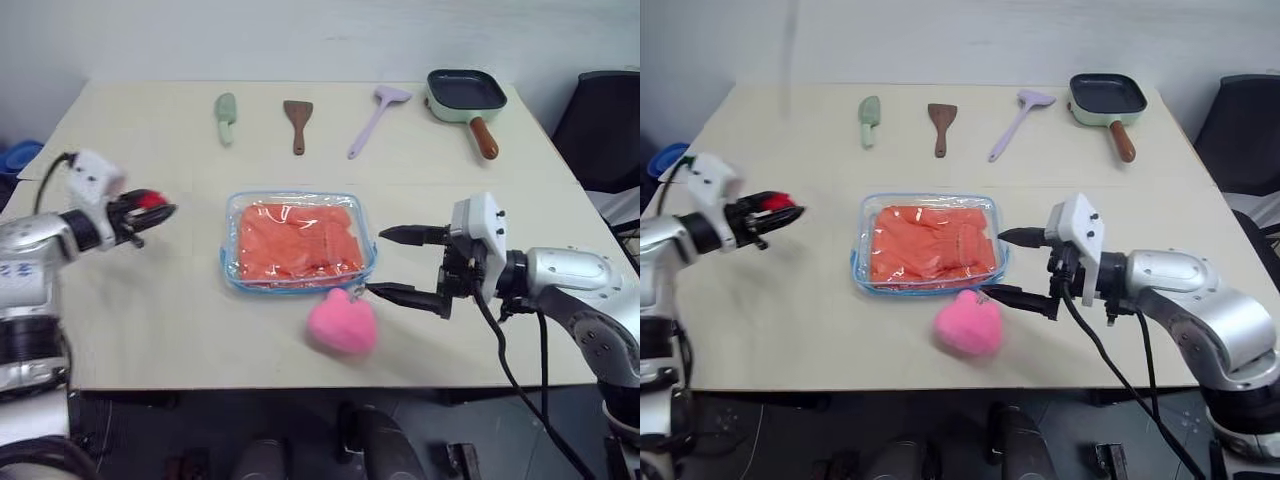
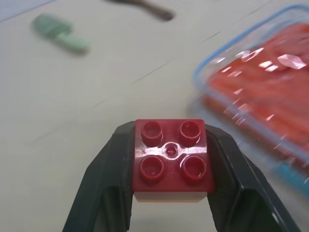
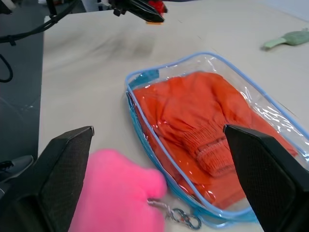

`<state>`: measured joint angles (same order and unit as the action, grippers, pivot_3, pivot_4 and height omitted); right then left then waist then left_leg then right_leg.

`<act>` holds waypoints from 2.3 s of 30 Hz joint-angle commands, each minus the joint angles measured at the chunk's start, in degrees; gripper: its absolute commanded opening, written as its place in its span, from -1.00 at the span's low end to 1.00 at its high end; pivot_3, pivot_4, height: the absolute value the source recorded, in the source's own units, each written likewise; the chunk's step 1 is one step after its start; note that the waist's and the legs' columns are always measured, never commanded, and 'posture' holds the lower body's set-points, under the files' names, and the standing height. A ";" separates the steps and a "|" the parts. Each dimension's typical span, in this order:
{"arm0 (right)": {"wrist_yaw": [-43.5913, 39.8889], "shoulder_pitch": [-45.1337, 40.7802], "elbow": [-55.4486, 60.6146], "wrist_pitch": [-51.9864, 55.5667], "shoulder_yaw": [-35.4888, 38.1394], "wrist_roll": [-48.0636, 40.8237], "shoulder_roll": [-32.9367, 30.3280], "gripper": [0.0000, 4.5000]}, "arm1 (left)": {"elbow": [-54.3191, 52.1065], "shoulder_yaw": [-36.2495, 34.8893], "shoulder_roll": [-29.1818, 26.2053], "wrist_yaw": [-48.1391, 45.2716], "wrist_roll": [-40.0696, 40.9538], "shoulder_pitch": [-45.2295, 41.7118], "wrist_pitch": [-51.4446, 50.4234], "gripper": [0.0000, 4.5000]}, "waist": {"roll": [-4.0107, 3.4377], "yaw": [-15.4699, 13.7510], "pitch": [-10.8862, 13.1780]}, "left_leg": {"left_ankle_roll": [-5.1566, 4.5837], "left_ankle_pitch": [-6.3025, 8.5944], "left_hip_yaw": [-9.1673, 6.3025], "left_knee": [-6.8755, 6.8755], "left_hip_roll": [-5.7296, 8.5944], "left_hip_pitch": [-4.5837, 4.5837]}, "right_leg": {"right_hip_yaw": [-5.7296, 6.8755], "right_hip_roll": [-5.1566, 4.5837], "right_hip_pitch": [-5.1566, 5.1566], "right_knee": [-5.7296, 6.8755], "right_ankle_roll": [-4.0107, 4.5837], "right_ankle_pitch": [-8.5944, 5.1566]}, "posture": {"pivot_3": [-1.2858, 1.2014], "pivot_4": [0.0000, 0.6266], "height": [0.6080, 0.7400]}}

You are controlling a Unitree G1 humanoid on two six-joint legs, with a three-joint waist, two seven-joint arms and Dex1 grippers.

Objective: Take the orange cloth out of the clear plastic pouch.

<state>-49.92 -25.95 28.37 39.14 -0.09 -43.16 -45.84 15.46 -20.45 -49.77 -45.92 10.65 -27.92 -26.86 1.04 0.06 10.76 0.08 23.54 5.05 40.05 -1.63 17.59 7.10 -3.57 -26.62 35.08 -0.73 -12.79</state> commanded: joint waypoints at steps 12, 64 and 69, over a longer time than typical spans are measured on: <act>-8.03 -5.13 -5.50 -3.17 -3.55 3.34 3.43 1.00 | -7.53 -15.43 -0.02 14.00 0.33 23.02 -5.13 0.69 | 0.06 -1.26 -0.03 | -0.01 0.15 0.03 0.00 -0.04 -0.06 | -0.03 -0.05 0.00 -0.02 0.03 -0.02 | 0.03 -0.52 1.00; 5.06 22.58 14.40 3.66 14.74 -2.13 -3.74 1.00 | -0.81 34.41 1.32 -26.80 -11.60 -9.52 44.97 -0.82 | -0.06 -1.43 -0.01 | 0.13 0.28 0.55 -0.04 -0.19 -0.32 | -0.63 0.46 0.02 0.15 0.19 -0.12 | 0.03 -0.52 1.00; 3.45 22.52 13.27 3.06 14.60 -1.72 -4.54 1.00 | 2.09 33.99 0.22 -27.53 -11.42 -9.00 50.72 -0.82 | -0.06 -1.34 -0.01 | 0.13 0.29 0.56 -0.05 -0.21 -0.35 | -0.63 0.47 0.02 -0.01 0.20 -0.13 | 0.03 -0.52 1.00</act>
<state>-45.81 -3.02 41.24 43.53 13.12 -44.35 -49.72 16.97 14.47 -49.00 -72.78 -1.29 -37.41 21.88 0.98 -1.29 10.75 0.20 23.83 5.62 40.01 -1.83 17.24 6.47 -3.10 -26.60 35.08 -0.53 -12.91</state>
